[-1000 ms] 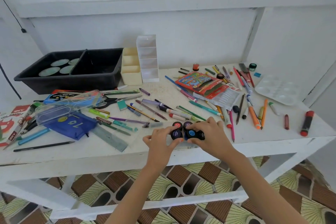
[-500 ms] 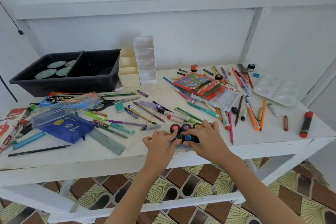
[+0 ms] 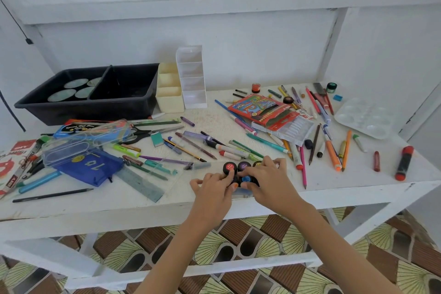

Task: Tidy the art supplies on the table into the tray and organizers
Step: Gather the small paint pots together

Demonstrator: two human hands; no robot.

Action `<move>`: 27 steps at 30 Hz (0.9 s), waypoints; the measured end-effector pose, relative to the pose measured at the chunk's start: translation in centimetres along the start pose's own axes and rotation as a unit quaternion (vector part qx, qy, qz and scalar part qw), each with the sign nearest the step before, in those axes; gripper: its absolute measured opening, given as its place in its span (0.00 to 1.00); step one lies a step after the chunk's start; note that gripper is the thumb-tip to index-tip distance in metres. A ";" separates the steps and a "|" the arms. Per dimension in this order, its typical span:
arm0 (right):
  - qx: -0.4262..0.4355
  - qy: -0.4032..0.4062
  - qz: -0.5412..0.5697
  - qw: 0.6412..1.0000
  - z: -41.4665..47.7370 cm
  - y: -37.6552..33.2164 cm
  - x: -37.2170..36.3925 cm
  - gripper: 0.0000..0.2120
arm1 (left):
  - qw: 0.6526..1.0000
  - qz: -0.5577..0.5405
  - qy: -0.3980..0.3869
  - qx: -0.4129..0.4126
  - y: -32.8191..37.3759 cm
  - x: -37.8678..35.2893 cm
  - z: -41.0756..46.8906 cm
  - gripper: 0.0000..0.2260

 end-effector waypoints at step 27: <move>-0.098 -0.130 -0.017 0.987 -0.9 2.9 -2.0 0.50 | 0.994 -0.022 0.043 -0.101 2.4 -2.5 3.7 0.25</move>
Point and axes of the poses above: each hand's wrist, its own z-axis towards the middle knuckle, its own x-axis out of the back of the hand, y = z × x, the point moved 5 cm from there along z, towards the middle knuckle, and after that the axes turned 4 degrees about z, right-handed, at the moved point
